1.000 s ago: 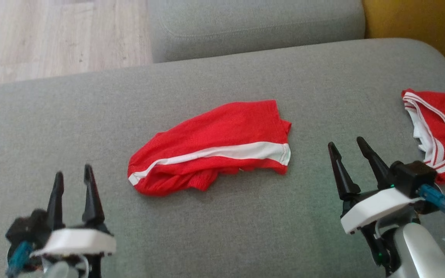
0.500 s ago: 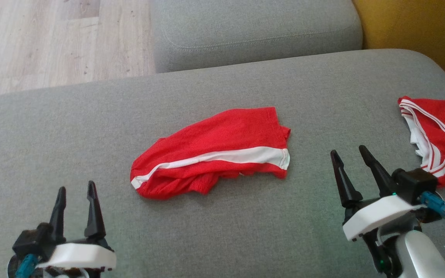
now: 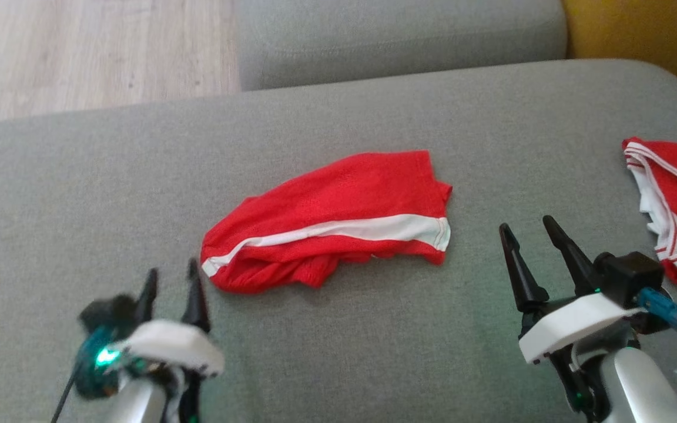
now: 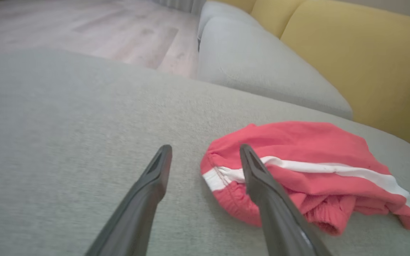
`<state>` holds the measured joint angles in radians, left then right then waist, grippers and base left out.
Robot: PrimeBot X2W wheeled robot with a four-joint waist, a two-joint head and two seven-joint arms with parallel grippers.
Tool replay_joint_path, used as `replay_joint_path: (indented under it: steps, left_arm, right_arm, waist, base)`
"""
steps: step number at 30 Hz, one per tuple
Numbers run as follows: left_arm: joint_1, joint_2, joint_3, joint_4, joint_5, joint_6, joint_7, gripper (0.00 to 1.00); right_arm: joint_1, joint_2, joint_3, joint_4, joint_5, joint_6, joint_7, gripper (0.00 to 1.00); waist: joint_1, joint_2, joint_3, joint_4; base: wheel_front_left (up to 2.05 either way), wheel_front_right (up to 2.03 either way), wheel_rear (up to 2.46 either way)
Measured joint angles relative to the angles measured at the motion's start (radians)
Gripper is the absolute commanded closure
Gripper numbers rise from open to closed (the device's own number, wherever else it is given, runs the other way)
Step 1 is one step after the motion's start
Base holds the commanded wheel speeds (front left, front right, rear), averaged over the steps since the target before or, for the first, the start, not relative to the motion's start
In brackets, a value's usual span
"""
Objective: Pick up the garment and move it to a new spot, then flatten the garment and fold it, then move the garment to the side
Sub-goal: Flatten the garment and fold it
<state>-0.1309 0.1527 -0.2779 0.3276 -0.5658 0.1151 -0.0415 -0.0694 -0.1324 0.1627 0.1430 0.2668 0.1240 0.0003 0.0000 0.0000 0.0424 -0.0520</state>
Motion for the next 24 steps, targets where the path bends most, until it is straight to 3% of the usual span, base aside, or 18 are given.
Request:
replay_joint_path:
  steps: [3,12,22,23,24]
  left_arm:
    - [-0.077,-0.035,-0.021,0.06,-0.015,0.026,0.092,0.0]
    - [-0.157,-0.048,-0.043,0.216,-0.007,0.105,0.182,0.0]
    - [-0.23,-0.059,-0.083,0.274,-0.005,0.059,0.206,0.0]
    - [-0.237,-0.059,-0.087,0.28,-0.005,0.055,0.218,0.13]
    - [-0.242,-0.058,-0.09,0.284,-0.004,0.053,0.229,0.6]
  right_arm:
    - [-0.005,0.0,0.015,-0.002,0.0,0.0,0.0,0.0]
    - [-0.065,-0.001,0.044,-0.001,0.0,0.0,-0.001,0.0]
    - [-0.067,-0.003,0.05,0.005,0.0,0.0,-0.01,0.0]
    - [-0.067,-0.003,0.052,0.007,0.0,0.0,-0.01,0.0]
    - [-0.068,-0.003,0.053,0.007,0.0,0.0,-0.01,0.0]
  waist:
    - [0.0002,0.0,0.027,0.003]
    - [0.0002,0.0,0.086,-0.023]
    - [0.0001,0.0,0.111,-0.042]
    - [0.0,0.0,0.112,-0.043]
    - [0.0,0.0,0.112,-0.044]
  base:
    - [0.0,0.0,0.0]
    - [0.0,0.0,0.0]
    - [0.0,0.0,0.0]
    - [0.0,0.0,0.0]
    - [0.0,0.0,0.0]
